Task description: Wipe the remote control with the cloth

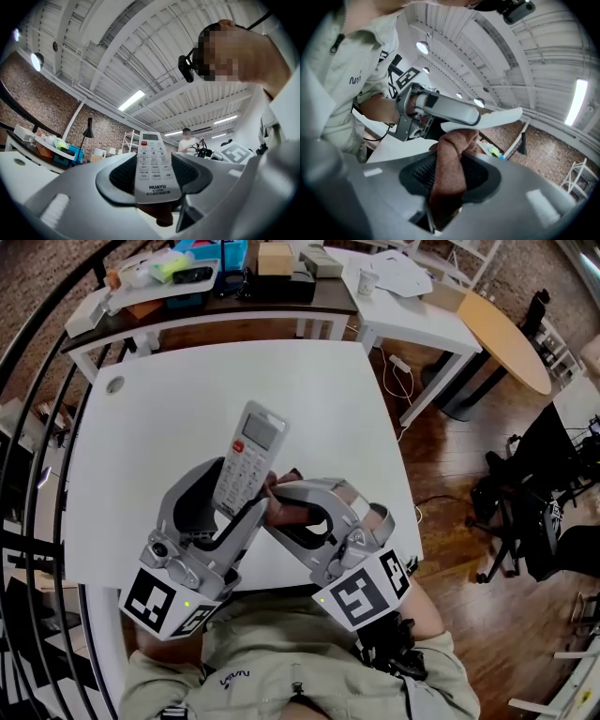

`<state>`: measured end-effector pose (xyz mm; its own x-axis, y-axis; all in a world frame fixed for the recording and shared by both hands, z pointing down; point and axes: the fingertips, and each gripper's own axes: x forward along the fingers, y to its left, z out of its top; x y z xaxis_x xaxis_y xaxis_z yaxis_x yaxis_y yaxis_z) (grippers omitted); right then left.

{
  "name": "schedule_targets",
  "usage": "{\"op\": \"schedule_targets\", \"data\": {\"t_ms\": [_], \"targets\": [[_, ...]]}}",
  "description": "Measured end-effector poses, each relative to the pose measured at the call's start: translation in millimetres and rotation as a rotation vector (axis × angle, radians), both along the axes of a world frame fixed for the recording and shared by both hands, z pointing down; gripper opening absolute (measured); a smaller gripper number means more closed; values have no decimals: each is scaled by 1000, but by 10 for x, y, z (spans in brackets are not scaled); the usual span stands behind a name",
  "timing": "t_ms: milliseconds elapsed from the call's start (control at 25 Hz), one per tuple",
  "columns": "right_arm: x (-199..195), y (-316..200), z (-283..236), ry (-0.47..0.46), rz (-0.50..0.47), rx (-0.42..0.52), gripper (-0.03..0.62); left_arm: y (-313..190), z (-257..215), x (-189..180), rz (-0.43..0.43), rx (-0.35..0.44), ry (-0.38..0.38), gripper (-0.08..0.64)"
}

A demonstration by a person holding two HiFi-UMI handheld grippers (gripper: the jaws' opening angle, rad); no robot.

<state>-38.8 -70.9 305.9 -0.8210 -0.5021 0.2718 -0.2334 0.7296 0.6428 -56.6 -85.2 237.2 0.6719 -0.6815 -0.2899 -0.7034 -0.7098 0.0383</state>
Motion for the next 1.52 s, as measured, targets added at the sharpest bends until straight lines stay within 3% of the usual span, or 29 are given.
{"op": "schedule_targets", "data": {"t_ms": [240, 440, 560, 1040, 1360, 1520], "targets": [[262, -355, -267, -60, 151, 37, 129, 46, -18, 46, 36, 6, -17, 242], [587, -596, -599, -176, 289, 59, 129, 123, 14, 188, 96, -5, -31, 242], [665, -647, -759, -253, 322, 63, 129, 153, 24, 261, 126, 9, -54, 242], [422, -510, -566, -184, 245, 53, 129, 189, -16, 385, 160, -44, -12, 242], [133, -331, -320, -96, 164, 46, 129, 171, -65, 297, 135, -28, -1, 242], [34, -236, -231, -63, 126, 56, 129, 161, -31, 227, 106, 26, -42, 242]]}}
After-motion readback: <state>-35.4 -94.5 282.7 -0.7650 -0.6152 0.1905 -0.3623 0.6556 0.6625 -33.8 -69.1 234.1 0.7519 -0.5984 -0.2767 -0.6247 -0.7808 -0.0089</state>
